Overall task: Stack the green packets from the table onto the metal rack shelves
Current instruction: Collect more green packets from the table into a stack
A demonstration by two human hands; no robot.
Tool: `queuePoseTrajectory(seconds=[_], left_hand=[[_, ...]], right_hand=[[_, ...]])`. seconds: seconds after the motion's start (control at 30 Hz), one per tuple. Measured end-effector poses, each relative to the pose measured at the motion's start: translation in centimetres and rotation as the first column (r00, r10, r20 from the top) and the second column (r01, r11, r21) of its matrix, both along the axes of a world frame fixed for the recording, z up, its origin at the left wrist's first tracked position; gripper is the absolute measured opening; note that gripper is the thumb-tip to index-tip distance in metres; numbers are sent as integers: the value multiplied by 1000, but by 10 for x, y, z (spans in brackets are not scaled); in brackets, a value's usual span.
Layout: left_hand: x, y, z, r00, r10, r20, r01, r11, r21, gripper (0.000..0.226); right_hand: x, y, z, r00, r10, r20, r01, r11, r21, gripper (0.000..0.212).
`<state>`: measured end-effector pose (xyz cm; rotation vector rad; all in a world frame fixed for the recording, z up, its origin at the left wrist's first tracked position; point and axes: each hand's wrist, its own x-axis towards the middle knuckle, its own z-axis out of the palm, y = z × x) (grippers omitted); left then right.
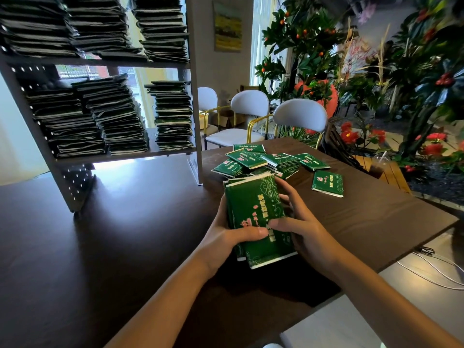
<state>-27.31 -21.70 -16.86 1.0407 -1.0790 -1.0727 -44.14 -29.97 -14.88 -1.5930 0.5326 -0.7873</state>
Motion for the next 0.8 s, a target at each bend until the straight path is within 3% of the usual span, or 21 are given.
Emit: queuePoseTrajectory(seconds=[0.2,0.37,0.53,0.67,0.8], left_hand=[[-5,-4,-3,999,11,-36,-9,999,51,81],[-10,-11,3,974,90,-207,-66,991,120,67],[-5,-20,-8,979,135,-154,-124,989,80,66],[-8,-27,-6,963,197,-182,-188,980,66,66],[-12,-34,-6,951,263,-163,-255,965,68,67]], right_hand=[[0,-2,-1,998,-54,-23,56,993,102,81],[1,-1,-4,999,-38,-31,43,986,164,70],[2,-3,-11,998,-57,-32,62,977,204,72],[2,-7,-12,998,-51,-36,58,974,219,56],[4,-2,-12,997,-64,-48,73,973,218,55]])
